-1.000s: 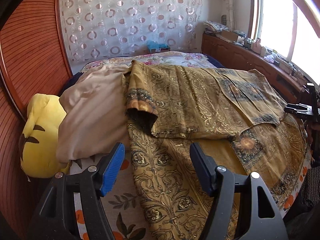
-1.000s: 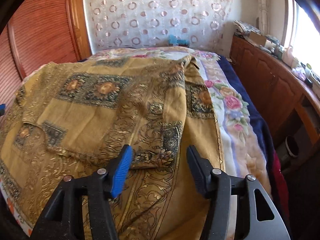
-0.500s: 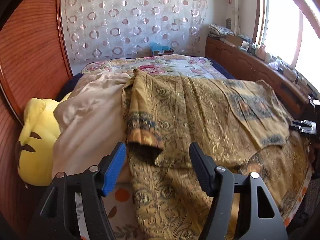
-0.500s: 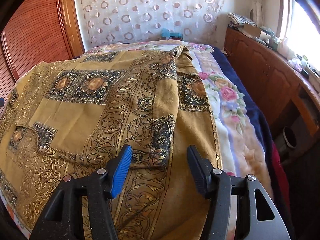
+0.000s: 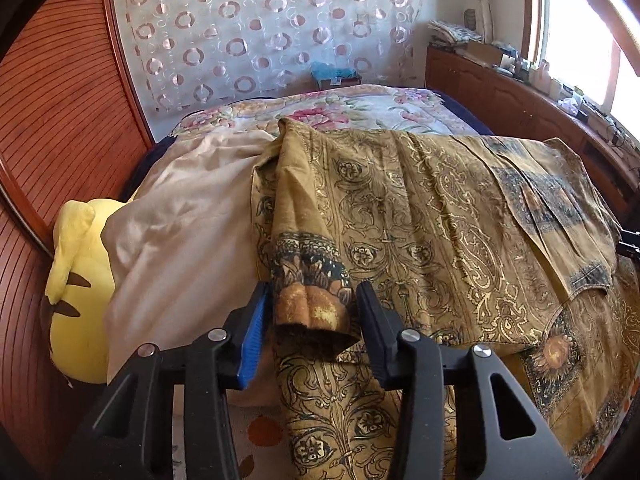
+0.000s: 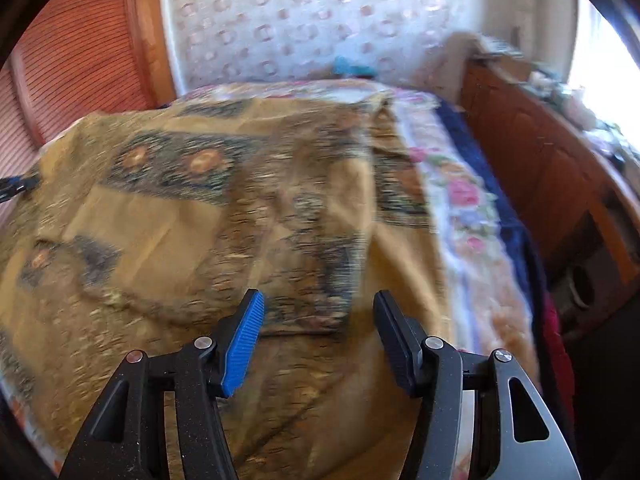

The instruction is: Fold small clothes

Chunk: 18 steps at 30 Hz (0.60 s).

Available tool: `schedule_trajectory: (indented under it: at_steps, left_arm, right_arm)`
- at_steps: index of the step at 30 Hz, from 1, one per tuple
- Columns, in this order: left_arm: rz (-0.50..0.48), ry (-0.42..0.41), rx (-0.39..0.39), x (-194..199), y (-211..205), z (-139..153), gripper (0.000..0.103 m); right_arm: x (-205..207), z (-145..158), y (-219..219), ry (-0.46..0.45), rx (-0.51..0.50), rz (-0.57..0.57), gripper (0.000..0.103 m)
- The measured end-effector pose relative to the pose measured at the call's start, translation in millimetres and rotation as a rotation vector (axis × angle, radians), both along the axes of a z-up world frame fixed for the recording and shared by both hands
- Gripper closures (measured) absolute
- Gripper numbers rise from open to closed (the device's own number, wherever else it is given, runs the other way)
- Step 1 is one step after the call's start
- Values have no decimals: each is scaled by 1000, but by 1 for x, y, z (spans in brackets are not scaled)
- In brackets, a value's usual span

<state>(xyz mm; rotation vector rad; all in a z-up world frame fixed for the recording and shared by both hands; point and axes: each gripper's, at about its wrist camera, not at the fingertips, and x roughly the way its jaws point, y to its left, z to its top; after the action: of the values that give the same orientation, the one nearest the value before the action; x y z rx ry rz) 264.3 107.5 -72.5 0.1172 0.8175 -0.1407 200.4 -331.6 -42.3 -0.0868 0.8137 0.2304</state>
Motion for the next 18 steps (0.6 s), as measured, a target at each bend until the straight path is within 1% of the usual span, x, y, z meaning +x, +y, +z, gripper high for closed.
schedule_trajectory:
  at_steps: [2, 4, 5, 6, 7, 8, 9, 11, 14, 15, 18]
  left_arm:
    - [-1, 7, 5, 1, -2, 0, 61]
    - [-6, 7, 6, 1, -4, 2, 62]
    - [-12, 9, 10, 2, -6, 3, 63]
    - [-16, 10, 13, 1, -7, 3, 66]
    - [-20, 12, 21, 1, -9, 3, 69]
    - [-24, 15, 31, 1, -11, 4, 70]
    - [-30, 16, 47, 1, -12, 4, 70]
    - [-33, 14, 67, 2, -12, 4, 70]
    - [-33, 20, 68, 5, -11, 6, 76]
    - [-31, 18, 71, 5, -10, 7, 77]
    - [-34, -10, 75, 2, -11, 13, 78]
  right_arm:
    - [3, 3, 3, 12, -12, 2, 44]
    - [9, 0, 6, 49, -14, 8, 44]
    - [10, 1, 7, 47, -14, 10, 48]
    - [11, 2, 7, 47, -18, 11, 51]
    - [11, 2, 7, 47, -22, 12, 56]
    - [11, 2, 8, 45, -25, 14, 63]
    - [11, 3, 9, 39, -35, 14, 66]
    - [8, 5, 10, 26, -55, 15, 84]
    - [6, 8, 7, 9, -54, 24, 91]
    - [6, 8, 6, 4, -51, 26, 92]
    - [2, 11, 7, -19, -54, 30, 93]
